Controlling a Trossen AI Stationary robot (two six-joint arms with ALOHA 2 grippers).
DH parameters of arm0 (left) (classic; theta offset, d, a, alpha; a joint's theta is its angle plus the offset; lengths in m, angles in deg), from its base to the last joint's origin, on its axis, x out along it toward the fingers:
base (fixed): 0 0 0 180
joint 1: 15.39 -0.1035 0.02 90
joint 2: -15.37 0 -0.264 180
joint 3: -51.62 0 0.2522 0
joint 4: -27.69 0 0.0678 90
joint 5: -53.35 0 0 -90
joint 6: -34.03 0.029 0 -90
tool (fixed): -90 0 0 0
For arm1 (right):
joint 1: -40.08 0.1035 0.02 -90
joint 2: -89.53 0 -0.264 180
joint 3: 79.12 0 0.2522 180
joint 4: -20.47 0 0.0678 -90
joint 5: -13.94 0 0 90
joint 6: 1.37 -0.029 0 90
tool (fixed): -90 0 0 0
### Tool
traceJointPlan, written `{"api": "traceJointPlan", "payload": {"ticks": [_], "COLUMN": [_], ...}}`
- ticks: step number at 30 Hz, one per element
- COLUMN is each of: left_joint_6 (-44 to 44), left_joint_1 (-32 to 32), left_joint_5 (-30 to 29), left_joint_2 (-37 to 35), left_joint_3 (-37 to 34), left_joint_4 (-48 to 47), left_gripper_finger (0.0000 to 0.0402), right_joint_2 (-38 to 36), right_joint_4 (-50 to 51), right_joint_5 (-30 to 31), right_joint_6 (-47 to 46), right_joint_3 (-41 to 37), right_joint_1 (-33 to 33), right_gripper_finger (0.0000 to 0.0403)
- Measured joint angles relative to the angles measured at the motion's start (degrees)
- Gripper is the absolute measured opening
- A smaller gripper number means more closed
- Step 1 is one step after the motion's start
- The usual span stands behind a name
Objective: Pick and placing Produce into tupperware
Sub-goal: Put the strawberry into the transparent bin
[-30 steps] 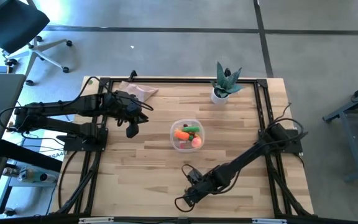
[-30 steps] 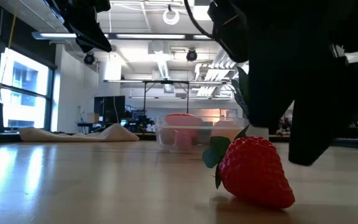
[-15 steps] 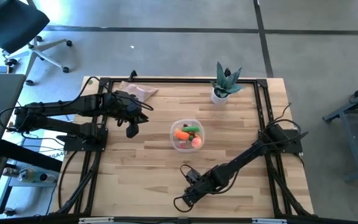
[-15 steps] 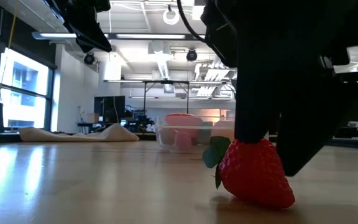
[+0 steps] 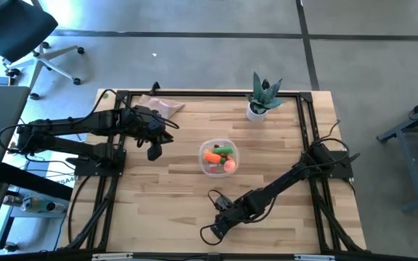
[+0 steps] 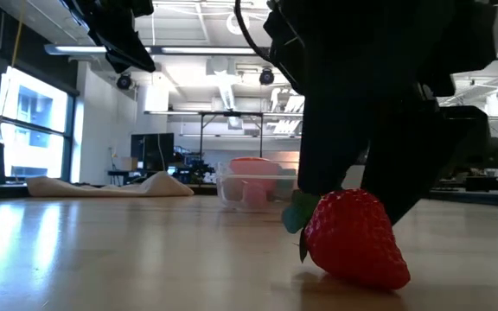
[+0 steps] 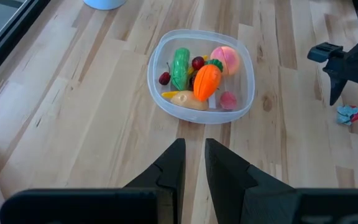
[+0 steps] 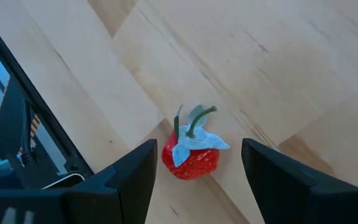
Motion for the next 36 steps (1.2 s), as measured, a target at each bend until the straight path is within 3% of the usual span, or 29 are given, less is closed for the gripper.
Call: {"api": "traceJointPlan", "payload": {"ticks": [36], "left_joint_6": [0.0], "left_joint_1": [-0.01], "left_joint_5": [0.0], "left_joint_2": [0.0], "left_joint_3": [0.0], "left_joint_4": [0.0], "left_gripper_finger": [0.0051], "right_joint_2": [0.85], "right_joint_4": [2.4], "right_joint_5": [-2.0], "right_joint_6": [6.36], "right_joint_3": [0.07], "right_joint_1": [-1.18], "right_gripper_finger": [0.0219]}}
